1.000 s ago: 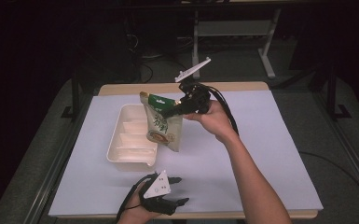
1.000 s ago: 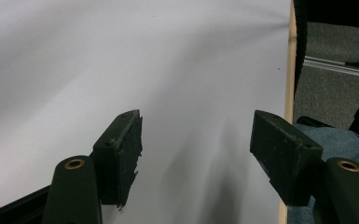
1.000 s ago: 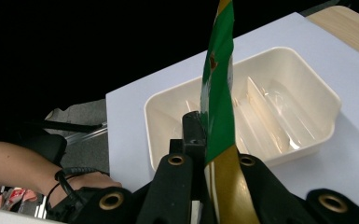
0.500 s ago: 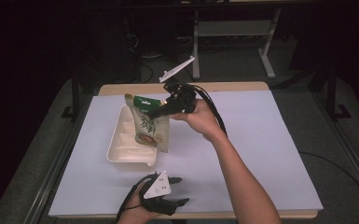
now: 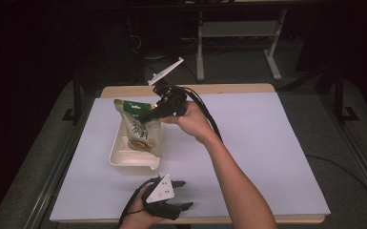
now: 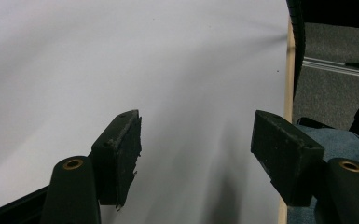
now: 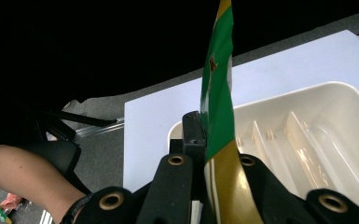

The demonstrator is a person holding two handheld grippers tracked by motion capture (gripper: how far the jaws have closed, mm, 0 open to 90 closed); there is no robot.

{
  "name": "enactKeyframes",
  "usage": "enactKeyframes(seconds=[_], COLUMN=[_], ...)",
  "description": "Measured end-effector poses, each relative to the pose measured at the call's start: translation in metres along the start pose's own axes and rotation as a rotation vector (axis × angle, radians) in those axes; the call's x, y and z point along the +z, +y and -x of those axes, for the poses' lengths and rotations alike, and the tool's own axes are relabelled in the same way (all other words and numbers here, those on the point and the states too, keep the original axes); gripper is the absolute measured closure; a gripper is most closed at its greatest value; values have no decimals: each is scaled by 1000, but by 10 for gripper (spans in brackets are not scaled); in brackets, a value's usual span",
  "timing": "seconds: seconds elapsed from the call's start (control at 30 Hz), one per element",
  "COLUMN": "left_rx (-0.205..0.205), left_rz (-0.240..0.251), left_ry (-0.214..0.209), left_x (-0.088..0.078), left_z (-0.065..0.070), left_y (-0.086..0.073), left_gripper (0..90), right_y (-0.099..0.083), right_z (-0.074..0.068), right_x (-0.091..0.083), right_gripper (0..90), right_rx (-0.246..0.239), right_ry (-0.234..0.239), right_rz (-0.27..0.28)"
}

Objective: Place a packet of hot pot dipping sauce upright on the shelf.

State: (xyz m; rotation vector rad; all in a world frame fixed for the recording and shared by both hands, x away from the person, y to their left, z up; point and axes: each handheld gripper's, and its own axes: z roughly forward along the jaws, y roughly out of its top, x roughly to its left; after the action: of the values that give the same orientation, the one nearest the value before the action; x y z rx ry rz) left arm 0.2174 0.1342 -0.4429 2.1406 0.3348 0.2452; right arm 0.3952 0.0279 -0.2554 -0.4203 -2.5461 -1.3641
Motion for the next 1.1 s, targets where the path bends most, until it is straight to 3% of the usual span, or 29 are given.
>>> enactKeyframes(seconds=[0.57, 1.1], left_rx=[-11, -13], left_rz=[9, 9], left_ry=[-7, -10], left_x=[1, 1], left_z=[0, 0], left_y=[0, 0], left_gripper=[319, 322], right_y=[3, 2], right_z=[2, 4], right_x=[25, 47], right_gripper=[895, 895], right_rx=[-2, -12], right_ry=[36, 42], right_rz=[-19, -62])
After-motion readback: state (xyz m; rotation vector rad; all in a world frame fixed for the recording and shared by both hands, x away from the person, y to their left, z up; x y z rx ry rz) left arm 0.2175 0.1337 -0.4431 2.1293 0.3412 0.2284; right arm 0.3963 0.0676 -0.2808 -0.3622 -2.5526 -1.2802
